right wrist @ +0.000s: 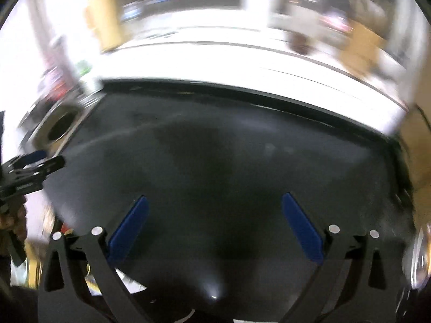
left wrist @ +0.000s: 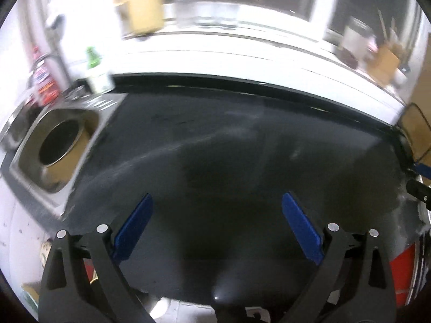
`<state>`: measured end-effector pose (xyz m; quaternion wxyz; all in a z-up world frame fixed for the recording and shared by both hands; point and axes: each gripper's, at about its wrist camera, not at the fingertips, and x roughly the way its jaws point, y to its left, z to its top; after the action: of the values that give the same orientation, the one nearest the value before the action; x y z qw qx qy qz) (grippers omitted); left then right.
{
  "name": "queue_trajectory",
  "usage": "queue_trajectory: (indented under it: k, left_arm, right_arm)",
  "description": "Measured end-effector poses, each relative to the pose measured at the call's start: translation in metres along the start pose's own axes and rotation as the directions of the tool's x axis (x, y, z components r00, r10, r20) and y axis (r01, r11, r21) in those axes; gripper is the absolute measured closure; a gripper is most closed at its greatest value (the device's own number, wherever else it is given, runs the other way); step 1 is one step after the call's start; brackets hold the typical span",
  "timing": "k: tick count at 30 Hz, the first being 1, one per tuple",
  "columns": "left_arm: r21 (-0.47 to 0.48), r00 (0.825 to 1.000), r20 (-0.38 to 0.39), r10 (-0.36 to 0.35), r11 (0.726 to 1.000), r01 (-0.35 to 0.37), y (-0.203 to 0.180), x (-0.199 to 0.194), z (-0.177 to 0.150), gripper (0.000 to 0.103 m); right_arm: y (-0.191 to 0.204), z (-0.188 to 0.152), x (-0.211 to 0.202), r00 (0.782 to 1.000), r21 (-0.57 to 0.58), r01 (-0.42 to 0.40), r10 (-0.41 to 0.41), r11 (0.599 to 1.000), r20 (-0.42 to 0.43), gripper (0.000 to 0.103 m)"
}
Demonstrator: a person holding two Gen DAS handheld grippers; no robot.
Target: Collect trash
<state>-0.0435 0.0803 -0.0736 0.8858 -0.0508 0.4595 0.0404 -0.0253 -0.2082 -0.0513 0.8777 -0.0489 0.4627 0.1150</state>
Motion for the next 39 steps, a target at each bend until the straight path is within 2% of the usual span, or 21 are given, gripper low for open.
queue_trajectory:
  k: [5, 11, 19, 39]
  left_arm:
    - [0.061, 0.999, -0.019, -0.027, 0.998, 0.028, -0.059, 0.01, 0.011, 0.01]
    - [0.112, 0.999, -0.038, -0.029, 0.993, 0.033, -0.093, 0.016, 0.013, 0.01]
    - [0.122, 0.999, -0.047, -0.012, 0.992, 0.017, -0.108, 0.013, 0.012, 0.01]
    - [0.113, 0.999, -0.053, 0.006, 0.994, 0.0, -0.1, 0.018, 0.017, 0.01]
  right_arm:
    - [-0.063, -0.013, -0.014, 0.997, 0.131, 0.073, -0.075, 0.989, 0.015, 0.007]
    - [-0.099, -0.029, -0.024, 0.996, 0.177, 0.083, -0.086, 0.981, 0.013, 0.007]
    - [-0.103, -0.029, -0.025, 0.997, 0.182, 0.074, -0.077, 0.98, 0.008, 0.007]
    - [-0.099, -0.024, -0.021, 0.998, 0.178, 0.063, -0.065, 0.982, 0.004, 0.007]
